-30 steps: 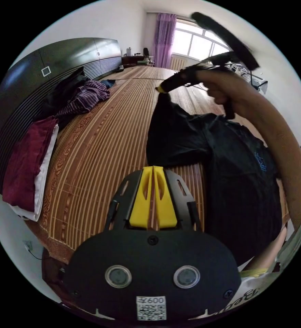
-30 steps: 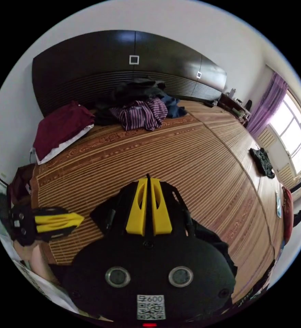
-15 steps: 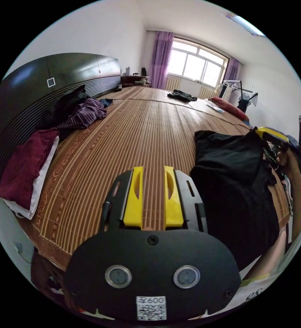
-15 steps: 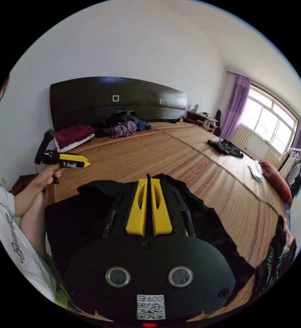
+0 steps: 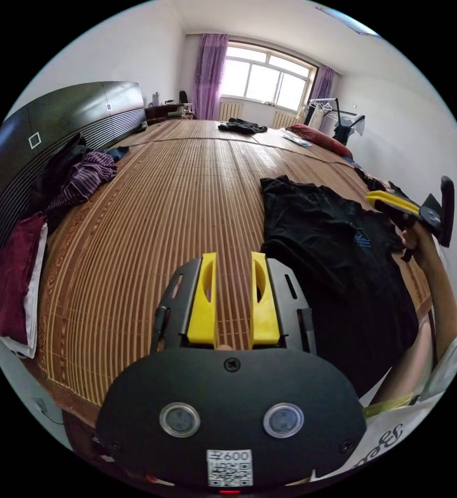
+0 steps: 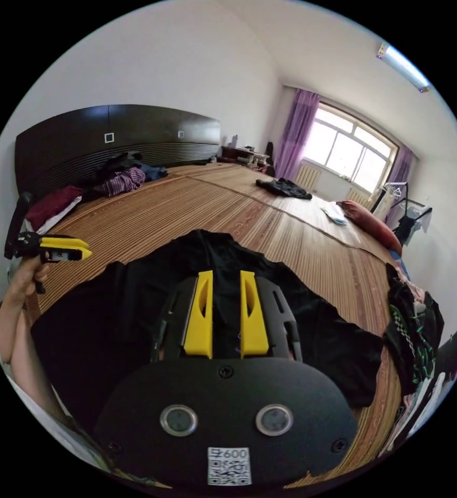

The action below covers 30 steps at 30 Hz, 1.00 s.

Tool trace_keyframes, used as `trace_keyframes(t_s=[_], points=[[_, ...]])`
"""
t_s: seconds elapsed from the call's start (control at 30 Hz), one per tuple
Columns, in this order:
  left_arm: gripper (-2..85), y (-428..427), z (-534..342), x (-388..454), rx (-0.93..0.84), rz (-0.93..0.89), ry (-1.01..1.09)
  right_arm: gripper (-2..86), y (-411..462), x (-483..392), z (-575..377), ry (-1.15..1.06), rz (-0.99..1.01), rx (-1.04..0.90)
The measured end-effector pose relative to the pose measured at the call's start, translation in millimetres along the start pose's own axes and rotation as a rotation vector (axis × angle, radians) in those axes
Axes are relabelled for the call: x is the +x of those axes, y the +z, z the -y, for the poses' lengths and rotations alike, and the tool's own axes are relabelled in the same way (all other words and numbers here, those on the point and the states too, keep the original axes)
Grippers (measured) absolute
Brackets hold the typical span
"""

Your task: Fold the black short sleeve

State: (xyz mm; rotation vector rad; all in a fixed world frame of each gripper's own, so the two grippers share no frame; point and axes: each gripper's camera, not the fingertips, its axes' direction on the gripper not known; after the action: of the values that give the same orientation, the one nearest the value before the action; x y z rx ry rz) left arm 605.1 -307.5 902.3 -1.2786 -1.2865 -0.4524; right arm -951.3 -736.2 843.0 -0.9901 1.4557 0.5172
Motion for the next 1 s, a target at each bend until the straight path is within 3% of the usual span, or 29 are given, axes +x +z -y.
trace_keyframes(t_s=[0.13,0.27,0.53,0.73,0.8,0.87,1.0], points=[[8.9,4.9,4.8,-2.0,-0.03,-0.031,0.014,7.8,57.5,2.8,61.9,-0.031,0.123,-0.092],[9.3,2.4,11.8,0.2,-0.029,-0.102,0.068,6.9,123.2,13.7,100.1,-0.033,0.156,-0.356],[10.1,7.4,21.7,43.1,-0.077,-0.335,0.298,5.7,115.4,4.1,100.9,-0.219,-0.037,-0.423],[10.5,14.8,22.7,83.3,-0.109,-0.489,0.367,2.4,111.7,20.1,107.1,-0.186,-0.045,-0.458],[10.4,19.2,22.7,100.5,-0.137,-0.445,0.413,0.7,117.7,28.3,107.4,-0.173,-0.048,-0.491],[9.7,27.4,20.8,117.9,-0.152,-0.274,0.464,-0.4,120.0,39.0,109.0,-0.148,-0.024,-0.502],[6.9,17.5,24.8,119.2,-0.131,-0.204,0.498,-0.8,104.5,53.3,116.9,-0.131,-0.004,-0.437]])
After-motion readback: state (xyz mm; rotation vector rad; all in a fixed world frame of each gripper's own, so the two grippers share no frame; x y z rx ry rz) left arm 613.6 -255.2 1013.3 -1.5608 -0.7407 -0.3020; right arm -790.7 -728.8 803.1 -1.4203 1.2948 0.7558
